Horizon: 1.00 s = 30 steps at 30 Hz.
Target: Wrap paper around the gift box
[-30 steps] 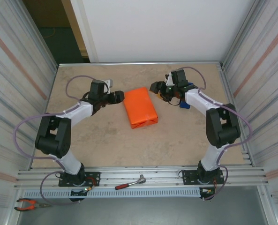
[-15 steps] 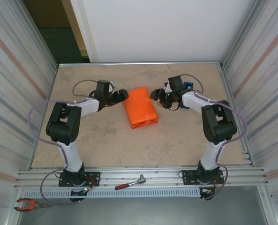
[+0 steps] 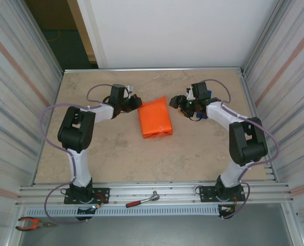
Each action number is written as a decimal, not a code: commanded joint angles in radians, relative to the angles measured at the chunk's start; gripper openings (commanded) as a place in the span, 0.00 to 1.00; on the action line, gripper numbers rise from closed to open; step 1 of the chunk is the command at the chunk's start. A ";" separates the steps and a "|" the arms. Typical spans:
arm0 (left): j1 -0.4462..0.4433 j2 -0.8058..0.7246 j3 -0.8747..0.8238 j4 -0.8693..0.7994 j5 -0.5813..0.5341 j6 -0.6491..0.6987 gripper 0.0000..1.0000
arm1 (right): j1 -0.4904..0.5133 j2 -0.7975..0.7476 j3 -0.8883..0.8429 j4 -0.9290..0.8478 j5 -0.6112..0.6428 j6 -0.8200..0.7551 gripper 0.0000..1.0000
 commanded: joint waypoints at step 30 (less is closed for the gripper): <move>-0.231 -0.591 -0.687 0.625 -0.094 0.313 0.00 | 0.189 -0.454 -0.196 -0.036 0.290 -0.060 0.94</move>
